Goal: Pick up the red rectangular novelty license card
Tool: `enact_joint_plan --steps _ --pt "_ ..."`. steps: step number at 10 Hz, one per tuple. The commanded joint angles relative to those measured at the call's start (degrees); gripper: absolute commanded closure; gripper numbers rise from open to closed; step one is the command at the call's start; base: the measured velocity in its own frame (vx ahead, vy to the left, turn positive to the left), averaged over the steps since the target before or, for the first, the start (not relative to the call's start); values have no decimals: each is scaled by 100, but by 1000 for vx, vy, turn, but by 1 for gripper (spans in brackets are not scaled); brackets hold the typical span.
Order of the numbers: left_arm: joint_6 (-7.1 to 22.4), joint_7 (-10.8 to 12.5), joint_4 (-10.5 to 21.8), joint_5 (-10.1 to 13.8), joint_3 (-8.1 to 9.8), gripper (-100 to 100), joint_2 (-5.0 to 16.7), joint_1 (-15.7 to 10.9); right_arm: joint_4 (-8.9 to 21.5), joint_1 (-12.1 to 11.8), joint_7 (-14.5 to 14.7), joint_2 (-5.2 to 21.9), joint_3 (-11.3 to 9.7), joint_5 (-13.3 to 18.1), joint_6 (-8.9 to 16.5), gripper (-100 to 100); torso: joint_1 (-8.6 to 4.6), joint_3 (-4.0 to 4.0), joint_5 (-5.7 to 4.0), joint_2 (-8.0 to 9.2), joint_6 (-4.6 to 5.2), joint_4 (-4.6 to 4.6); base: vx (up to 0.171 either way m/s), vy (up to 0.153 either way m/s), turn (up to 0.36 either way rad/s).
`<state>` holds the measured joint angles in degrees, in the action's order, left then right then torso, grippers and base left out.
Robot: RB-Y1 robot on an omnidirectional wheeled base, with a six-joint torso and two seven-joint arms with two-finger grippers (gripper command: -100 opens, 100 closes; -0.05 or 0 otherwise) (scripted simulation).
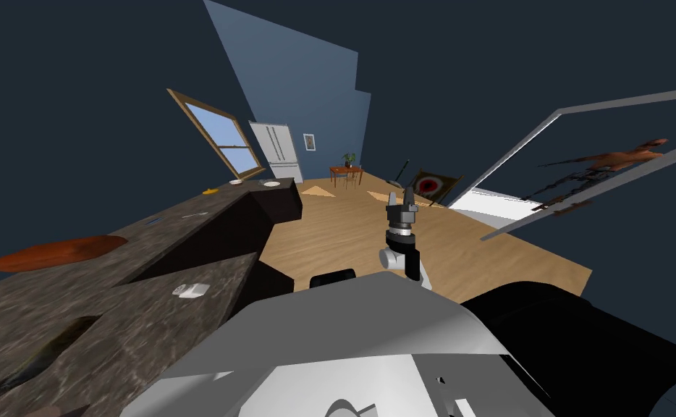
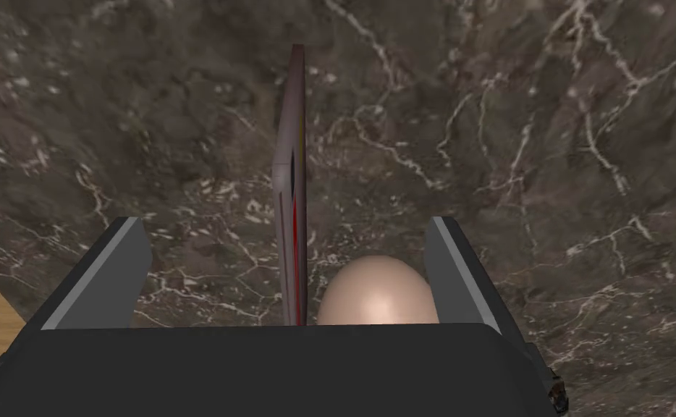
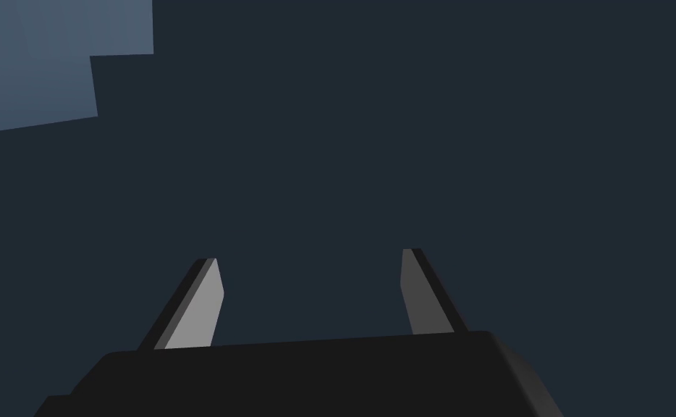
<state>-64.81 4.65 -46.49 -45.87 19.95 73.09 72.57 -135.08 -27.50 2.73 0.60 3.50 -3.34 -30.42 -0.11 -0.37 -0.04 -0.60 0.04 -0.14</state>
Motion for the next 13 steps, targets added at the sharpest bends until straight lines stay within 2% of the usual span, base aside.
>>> enact_joint_plan --steps 1,2,3,4,5,13 --pt "-70 58 23 -76 70 -100 131 166 0 0 0 0 0 0 0 0 0 0 0 0 0 0 168 -21 28" --pt "-154 72 131 -135 90 -100 250 215 0 0 0 0 0 0 0 0 9 2 1 5 0 1 140 4 22" --pt "-110 68 80 -102 65 -100 199 162 0 1 0 0 0 0 0 0 19 7 4 13 1 2 59 2 1" --pt "-116 84 80 -107 72 0 213 171 0 1 0 0 0 0 0 0 21 21 6 39 0 8 12 0 -2" --pt "-91 -169 115 -131 51 -100 57 167 0 2 0 0 0 0 0 0 21 34 6 60 -1 14 87 49 99" --pt "8 -1177 257 -227 -28 -100 -563 157 0 1 0 1 1 0 0 0 37 22 10 38 -1 9 128 42 91"
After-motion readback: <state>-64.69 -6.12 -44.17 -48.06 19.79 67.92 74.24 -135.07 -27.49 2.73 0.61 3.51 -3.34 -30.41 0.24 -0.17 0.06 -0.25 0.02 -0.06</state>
